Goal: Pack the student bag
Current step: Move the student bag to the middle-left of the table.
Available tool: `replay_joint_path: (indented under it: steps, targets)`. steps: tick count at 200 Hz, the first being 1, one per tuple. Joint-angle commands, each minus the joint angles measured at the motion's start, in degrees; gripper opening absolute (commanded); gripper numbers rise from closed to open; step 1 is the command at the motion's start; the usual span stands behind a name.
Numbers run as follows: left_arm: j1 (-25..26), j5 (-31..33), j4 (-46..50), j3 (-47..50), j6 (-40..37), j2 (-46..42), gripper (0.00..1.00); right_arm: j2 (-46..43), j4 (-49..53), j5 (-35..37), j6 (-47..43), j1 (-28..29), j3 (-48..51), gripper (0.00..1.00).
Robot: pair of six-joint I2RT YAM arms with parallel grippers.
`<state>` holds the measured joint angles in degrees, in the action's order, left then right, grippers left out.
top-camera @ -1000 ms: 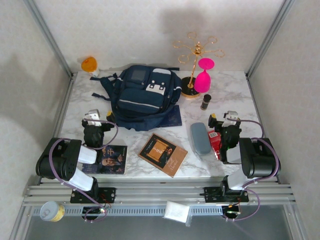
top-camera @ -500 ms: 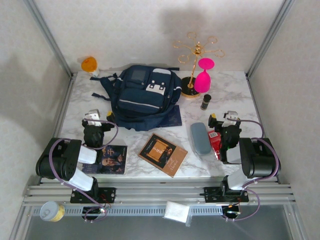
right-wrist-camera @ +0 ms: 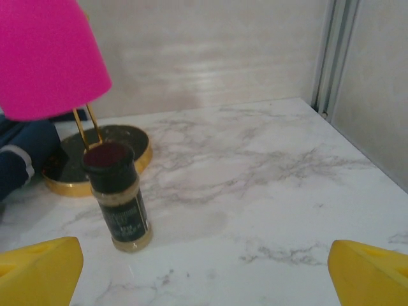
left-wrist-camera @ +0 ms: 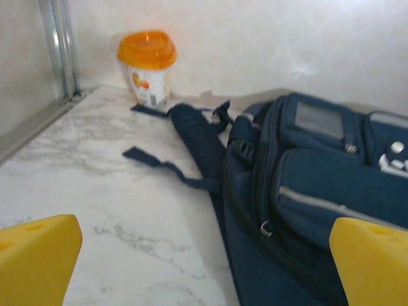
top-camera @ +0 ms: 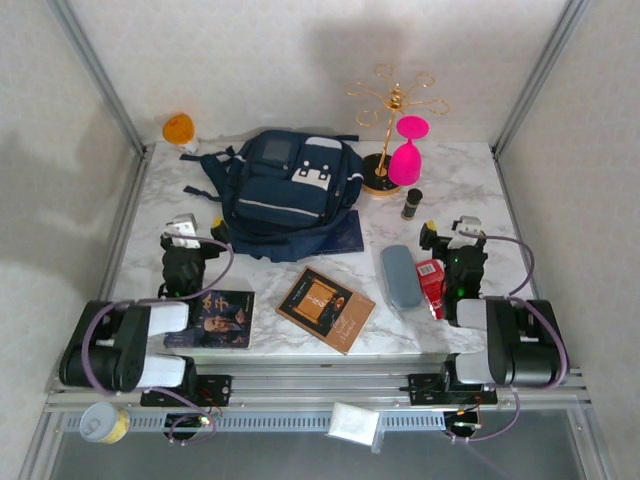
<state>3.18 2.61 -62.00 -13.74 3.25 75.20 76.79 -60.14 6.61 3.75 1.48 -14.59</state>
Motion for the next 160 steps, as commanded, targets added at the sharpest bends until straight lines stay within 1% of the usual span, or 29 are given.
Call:
replay_joint_path:
  steps: [1,18,29,32,40,58,67,75,85,107,116,140,145,160]
  targets:
    - [-0.4,-2.6,8.5,-2.0,2.1,-6.5,0.99,-5.3,10.4,1.3,3.6,-0.2,-3.9,0.99]
    - [-0.5,-2.9,14.8,-4.0,7.3,-11.1,0.99,-9.3,16.0,1.2,8.6,-0.2,-5.4,0.99]
    - [-0.5,-2.3,21.2,-6.6,12.2,-13.8,0.99,-11.6,22.6,3.2,16.9,-0.2,-7.6,0.99]
    - [-0.5,-2.0,23.0,-7.4,13.5,-14.2,0.99,-12.1,26.6,3.6,19.0,-0.2,-8.5,0.99]
    - [-0.5,-1.8,26.6,-9.0,16.6,-15.5,0.99,-13.0,32.7,4.3,24.7,-0.3,-10.6,0.99]
    - [-0.6,-2.1,27.3,-9.2,21.8,-17.5,0.99,-13.2,38.9,2.8,28.3,-0.3,-11.9,0.99]
    - [-0.6,-1.1,26.6,-8.0,25.8,-18.3,0.99,-13.0,40.7,2.1,30.5,-0.4,-12.0,0.99]
    - [-0.8,0.0,25.7,-6.7,29.5,-18.7,0.99,-13.0,42.5,0.2,32.4,-0.6,-12.4,0.99]
    - [-1.6,-1.1,26.7,-6.8,32.2,-18.6,0.99,-13.2,44.1,-3.1,32.9,-0.9,-13.2,0.99]
    - [-1.9,-5.0,35.3,-10.7,34.9,-18.5,0.99,-13.5,46.9,-8.1,33.6,-0.9,-15.3,0.99]
    - [-1.7,-7.3,37.4,-11.7,36.1,-18.6,0.99,-13.2,47.5,-10.4,33.9,-0.6,-15.8,0.99]
    - [0.2,-10.5,42.4,-13.5,40.1,-18.5,0.99,-10.9,51.0,-16.0,34.6,0.8,-18.8,0.99]
    - [0.8,-11.1,43.0,-14.0,40.5,-18.2,0.99,-10.2,52.1,-16.5,34.6,1.8,-19.5,0.99]
    - [3.1,-11.7,49.0,-15.9,40.8,-16.8,0.99,-8.6,54.0,-17.6,33.8,4.6,-21.5,0.99]
